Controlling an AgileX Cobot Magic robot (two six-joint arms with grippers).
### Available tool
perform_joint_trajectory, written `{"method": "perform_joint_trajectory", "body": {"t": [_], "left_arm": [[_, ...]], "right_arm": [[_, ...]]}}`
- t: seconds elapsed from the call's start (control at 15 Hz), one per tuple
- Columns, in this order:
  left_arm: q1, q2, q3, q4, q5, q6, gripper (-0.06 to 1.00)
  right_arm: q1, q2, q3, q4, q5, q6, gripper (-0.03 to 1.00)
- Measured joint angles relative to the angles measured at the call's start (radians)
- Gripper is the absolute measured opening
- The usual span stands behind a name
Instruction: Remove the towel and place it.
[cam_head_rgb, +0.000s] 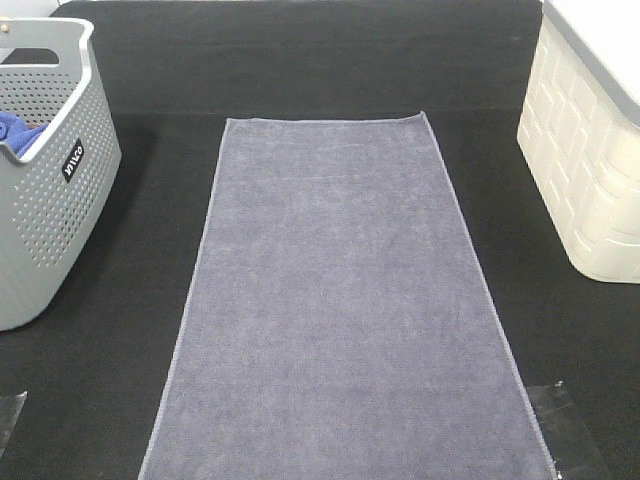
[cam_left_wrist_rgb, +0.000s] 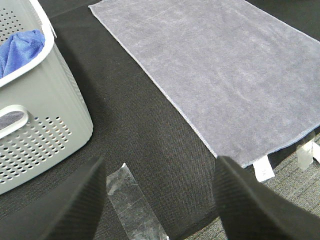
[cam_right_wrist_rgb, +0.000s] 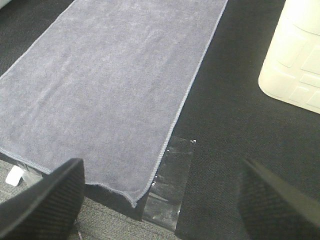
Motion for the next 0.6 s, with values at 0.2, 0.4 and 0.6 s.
{"method": "perform_joint_trajectory", "body": {"t": [0.2,0.4,0.6], "left_arm": [[0.0,0.0,0.0,0.0,-0.001,0.0,0.6],[0.013,0.0,0.0,-0.001,-0.002,0.0,0.6],[0.143,-0.004,0.0,-0.001,-0.003,0.0,0.6]], "right_arm": [[0.0,0.0,0.0,0.0,0.0,0.0,0.77],[-0.006,-0.006,0.0,0.001,-0.002,0.0,0.77],[-0.108,-0.029,0.0,0.001,-0.003,0.0,0.77]]}}
